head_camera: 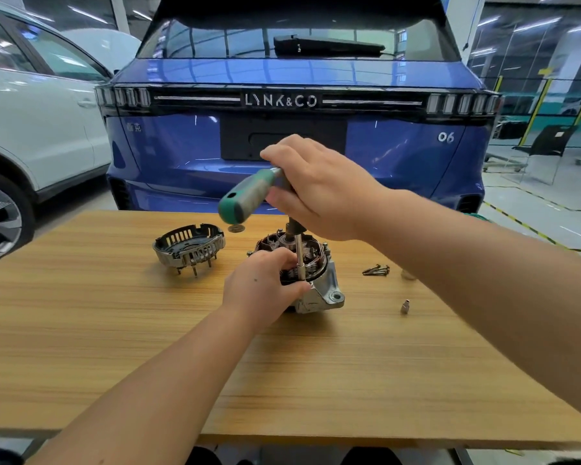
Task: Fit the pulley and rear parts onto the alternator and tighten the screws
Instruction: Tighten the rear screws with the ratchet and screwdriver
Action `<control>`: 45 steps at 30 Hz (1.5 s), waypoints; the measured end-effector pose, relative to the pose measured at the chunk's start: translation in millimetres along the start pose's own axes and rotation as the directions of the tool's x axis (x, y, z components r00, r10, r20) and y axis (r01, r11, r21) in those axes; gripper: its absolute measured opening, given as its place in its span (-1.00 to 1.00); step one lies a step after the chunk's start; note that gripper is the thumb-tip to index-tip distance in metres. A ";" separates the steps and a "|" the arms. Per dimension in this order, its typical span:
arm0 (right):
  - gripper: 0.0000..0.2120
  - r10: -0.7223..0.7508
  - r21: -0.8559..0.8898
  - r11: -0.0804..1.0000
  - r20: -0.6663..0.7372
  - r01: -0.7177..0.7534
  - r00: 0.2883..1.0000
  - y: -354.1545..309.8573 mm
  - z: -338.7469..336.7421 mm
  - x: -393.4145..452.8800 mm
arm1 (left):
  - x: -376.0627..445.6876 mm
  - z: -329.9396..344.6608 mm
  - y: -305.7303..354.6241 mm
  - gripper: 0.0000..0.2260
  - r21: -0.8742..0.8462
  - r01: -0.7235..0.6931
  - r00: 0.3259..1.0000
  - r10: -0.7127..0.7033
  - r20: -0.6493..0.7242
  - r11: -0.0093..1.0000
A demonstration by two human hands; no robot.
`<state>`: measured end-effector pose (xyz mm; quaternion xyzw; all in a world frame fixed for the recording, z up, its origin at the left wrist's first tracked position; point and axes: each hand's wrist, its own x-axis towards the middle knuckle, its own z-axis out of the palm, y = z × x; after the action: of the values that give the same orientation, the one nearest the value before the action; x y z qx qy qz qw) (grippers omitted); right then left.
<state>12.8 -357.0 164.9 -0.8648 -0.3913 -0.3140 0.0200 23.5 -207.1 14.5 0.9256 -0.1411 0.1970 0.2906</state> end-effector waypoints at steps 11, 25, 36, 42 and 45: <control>-0.49 0.145 -0.174 0.980 0.317 -0.093 0.937 1.9 -34.6 41.4 | -3.6 -0.9 0.7 -0.59 0.011 -0.034 0.999 0.034 0.002 0.999; -0.91 0.741 0.894 -0.447 0.378 -0.012 0.555 -11.7 16.1 10.2 | 0.4 1.9 0.0 -0.56 0.043 0.016 0.999 -0.017 0.027 0.999; -0.78 0.418 0.525 0.835 -0.417 -0.161 0.807 -9.8 26.6 -6.1 | -2.2 -0.2 3.1 -0.56 0.037 0.018 0.999 -0.019 0.031 0.999; -0.57 0.408 0.850 0.457 0.063 -0.263 0.911 -11.9 19.6 -17.0 | -3.7 -0.5 4.1 -0.59 0.038 0.017 0.999 -0.018 0.029 0.999; -0.58 0.376 0.926 0.253 0.172 -0.279 0.910 -10.8 14.5 -13.1 | -3.7 -0.6 5.4 -0.59 0.039 0.015 0.999 -0.016 0.033 0.999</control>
<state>6.4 -354.1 143.7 -0.7399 -0.3095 -0.0555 0.5947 18.1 -210.5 15.9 0.9354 -0.1349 0.1818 0.2716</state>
